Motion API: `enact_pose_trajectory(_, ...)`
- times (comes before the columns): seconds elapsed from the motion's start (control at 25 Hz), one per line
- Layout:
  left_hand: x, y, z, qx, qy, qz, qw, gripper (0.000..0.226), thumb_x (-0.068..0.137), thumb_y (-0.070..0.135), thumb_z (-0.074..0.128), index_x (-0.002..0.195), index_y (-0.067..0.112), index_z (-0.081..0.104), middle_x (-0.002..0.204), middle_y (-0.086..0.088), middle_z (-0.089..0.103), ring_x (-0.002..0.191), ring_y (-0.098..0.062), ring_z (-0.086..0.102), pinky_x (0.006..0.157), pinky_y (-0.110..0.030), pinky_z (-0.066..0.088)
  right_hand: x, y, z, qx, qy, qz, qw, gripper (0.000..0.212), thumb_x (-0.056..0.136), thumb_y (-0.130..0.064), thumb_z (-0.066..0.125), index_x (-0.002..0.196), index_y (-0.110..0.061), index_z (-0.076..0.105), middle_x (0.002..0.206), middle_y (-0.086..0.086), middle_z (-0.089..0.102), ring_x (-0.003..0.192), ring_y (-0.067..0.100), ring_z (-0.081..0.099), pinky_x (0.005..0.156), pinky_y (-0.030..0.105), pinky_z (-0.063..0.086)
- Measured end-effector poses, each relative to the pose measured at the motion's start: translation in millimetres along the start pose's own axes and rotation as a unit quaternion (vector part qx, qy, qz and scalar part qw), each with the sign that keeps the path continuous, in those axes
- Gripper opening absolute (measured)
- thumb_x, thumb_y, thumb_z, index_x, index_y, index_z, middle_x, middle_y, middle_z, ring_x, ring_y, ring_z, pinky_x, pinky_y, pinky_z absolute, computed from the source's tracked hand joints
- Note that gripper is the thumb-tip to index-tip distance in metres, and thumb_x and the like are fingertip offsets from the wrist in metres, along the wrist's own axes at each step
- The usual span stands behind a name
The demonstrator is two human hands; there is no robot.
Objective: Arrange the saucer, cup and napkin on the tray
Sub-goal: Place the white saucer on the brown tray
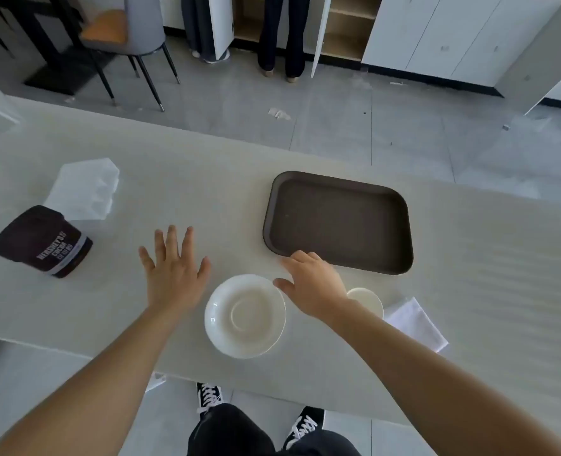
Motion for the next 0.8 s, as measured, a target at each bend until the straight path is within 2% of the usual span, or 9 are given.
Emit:
enact_pose_trajectory(0.08,4,-6,8,-0.003,-0.02,-0.039,0.999,0.067,0.097,0.047,0.032,0.156,0.021,0.014,0.164,-0.017,0.013,0.152,-0.039,0.004,0.117,-0.066,0.007,2,-1,10,0.034,-0.041,0.029,0.998,0.042,0.098,-0.047,0.053,0.127,-0.017,0.058,0.119,0.003,0.061,0.114,0.027,0.053,0.086,0.042,0.052)
enact_pose_trajectory(0.24,3,-12,36,-0.023,-0.048,-0.051,0.997,0.06,0.098,0.041,0.038,0.154,0.026,0.025,0.163,-0.018,0.018,0.15,-0.043,0.009,0.115,-0.069,0.009,3,-3,31,0.065,-0.089,0.063,0.992,0.039,0.097,-0.043,0.054,0.123,-0.014,0.059,0.109,0.007,0.063,0.104,0.032,0.059,0.082,0.041,0.053)
enact_pose_trajectory(0.36,2,-11,48,-0.034,-0.021,-0.059,0.997,0.056,0.098,0.038,0.044,0.152,0.026,0.033,0.161,-0.02,0.022,0.149,-0.044,0.012,0.114,-0.069,0.006,7,-4,41,0.091,-0.11,0.095,0.985,0.034,0.097,-0.039,0.056,0.12,-0.015,0.06,0.105,0.008,0.067,0.097,0.033,0.062,0.081,0.041,0.055)
enact_pose_trajectory(0.52,4,-13,54,-0.045,0.004,-0.072,0.996,0.055,0.097,0.041,0.044,0.149,0.03,0.036,0.161,-0.016,0.025,0.15,-0.039,0.012,0.116,-0.064,0.003,11,-3,50,0.127,-0.108,0.133,0.977,0.022,0.097,-0.023,0.054,0.115,-0.016,0.063,0.105,0.009,0.07,0.095,0.034,0.063,0.081,0.044,0.058)
enact_pose_trajectory(0.8,4,-14,52,-0.045,0.005,-0.079,0.996,0.056,0.096,0.045,0.042,0.15,0.032,0.035,0.162,-0.012,0.023,0.151,-0.035,0.01,0.118,-0.061,0.003,20,4,44,0.164,-0.101,0.142,0.971,0.016,0.091,-0.008,0.051,0.097,-0.015,0.064,0.094,0.006,0.068,0.085,0.03,0.06,0.07,0.035,0.053)
Point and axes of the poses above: each hand's wrist, its own x-axis towards the middle knuckle, its own z-axis out of the palm, y = z × x, the point moved 2 cm from there along x, towards the middle knuckle
